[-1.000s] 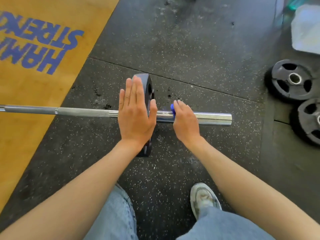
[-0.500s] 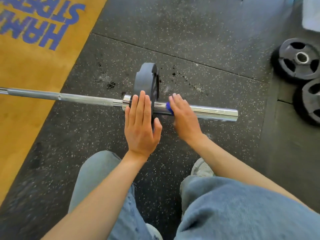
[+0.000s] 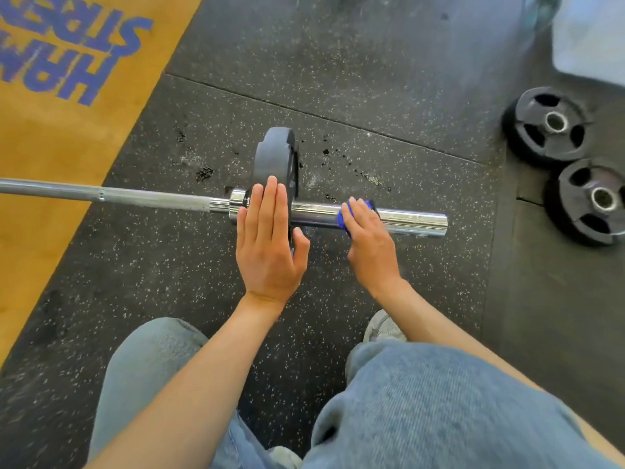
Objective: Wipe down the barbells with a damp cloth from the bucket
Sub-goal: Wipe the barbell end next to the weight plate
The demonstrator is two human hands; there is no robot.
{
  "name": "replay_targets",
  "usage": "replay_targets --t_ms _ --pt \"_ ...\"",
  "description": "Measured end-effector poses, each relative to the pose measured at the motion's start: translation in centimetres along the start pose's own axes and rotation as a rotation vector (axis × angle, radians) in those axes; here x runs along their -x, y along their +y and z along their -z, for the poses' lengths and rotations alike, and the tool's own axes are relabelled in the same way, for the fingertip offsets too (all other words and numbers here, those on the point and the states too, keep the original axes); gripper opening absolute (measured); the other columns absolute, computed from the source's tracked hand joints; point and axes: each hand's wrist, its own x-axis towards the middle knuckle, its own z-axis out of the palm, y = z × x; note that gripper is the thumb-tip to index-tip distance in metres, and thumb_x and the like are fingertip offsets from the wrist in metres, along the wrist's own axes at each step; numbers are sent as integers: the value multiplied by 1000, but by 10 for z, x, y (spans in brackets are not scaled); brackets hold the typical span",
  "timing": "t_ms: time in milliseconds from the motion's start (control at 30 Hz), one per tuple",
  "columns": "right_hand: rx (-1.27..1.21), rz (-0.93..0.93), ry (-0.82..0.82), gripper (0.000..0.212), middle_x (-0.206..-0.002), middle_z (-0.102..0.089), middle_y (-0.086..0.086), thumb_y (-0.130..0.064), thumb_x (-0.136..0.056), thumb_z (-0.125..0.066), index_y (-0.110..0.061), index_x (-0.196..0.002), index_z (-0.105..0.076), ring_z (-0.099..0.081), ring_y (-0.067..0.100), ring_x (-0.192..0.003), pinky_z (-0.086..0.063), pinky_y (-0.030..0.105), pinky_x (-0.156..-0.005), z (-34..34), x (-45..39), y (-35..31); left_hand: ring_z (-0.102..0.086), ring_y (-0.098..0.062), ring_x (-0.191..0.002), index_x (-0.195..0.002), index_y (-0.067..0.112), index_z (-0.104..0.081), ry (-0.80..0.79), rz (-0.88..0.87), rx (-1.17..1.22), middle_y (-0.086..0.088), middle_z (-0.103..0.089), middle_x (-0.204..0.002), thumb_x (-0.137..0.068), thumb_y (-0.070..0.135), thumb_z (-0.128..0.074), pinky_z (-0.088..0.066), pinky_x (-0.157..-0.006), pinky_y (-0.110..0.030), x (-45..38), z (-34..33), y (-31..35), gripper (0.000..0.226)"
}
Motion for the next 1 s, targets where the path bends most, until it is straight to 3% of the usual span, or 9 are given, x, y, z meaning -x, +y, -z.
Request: replay_targets --t_ms 167,300,400,467,500,633,800,933,1000 --pt "0 -375 32 57 -151 -48 18 16 -90 -50 0 -145 -51 -38 35 -145 -28 41 -122 17 -8 21 -26 -28 -154 -154 1 -40 -11 -4 4 -12 -36 -162 -96 16 -56 -18 -127 -45 -7 1 -2 62" --pt "34 -8 -115 61 -151 -50 14 15 -89 -54 -2 -147 -50 -41 33 -143 -28 38 -120 13 -15 7 -26 -28 -154 -153 0 -40 -38 -21 14 -13 -35 -162 -94 16 -57 -15 -127 -44 -9 3 -4 64" --pt "44 -206 -87 46 -131 -60 12 8 -94 -52 -3 -138 -57 -53 36 -125 -44 40 -102 29 -22 29 -26 -28 -154 -154 1 -39 -62 -26 5 -13 -35 -162 -91 16 -59 -13 -128 -43 -16 5 -8 67" --pt "79 -365 -67 41 -121 -60 12 9 -92 -50 -1 -131 -60 -54 36 -116 -44 39 -93 36 -23 29 -27 -29 -153 -154 1 -39 -78 -17 11 -13 -35 -163 -90 17 -59 -12 -128 -43 -21 5 -8 69" --pt "104 -333 -94 40 -121 -59 12 9 -92 -50 -2 -129 -59 -54 36 -116 -44 38 -91 34 -27 19 -27 -29 -153 -154 2 -39 -84 -18 10 -13 -35 -163 -90 19 -58 -12 -128 -43 -26 6 -8 69" --pt "109 103 -323 63 -157 -41 10 10 -91 -51 -6 -152 -42 -36 31 -145 -36 41 -113 26 -49 -14 -25 -28 -154 -156 1 -35 -142 -51 25 -13 -32 -164 -90 22 -56 -14 -128 -44 -44 3 -11 72" --pt "191 -212 -268 53 -150 -49 14 6 -94 -49 -7 -145 -49 -45 32 -139 -37 42 -111 54 -70 36 -23 -26 -155 -156 2 -35 -170 -55 32 -12 -32 -164 -94 27 -52 -11 -128 -44 -71 -10 -12 69" --pt "69 19 -247 68 -160 -38 9 11 -91 -53 -8 -154 -38 -31 30 -149 -29 39 -119 19 -75 8 -29 -26 -153 -153 1 -40 -165 -23 20 -13 -38 -161 -93 22 -53 -14 -128 -44 -101 -22 -12 64" --pt "44 0 -207 66 -159 -39 9 10 -92 -53 -9 -154 -40 -32 29 -149 -29 39 -119 21 -84 11 -28 -26 -153 -153 2 -41 -180 -10 49 -13 -38 -161 -93 19 -53 -16 -128 -44 -116 -25 -8 64"
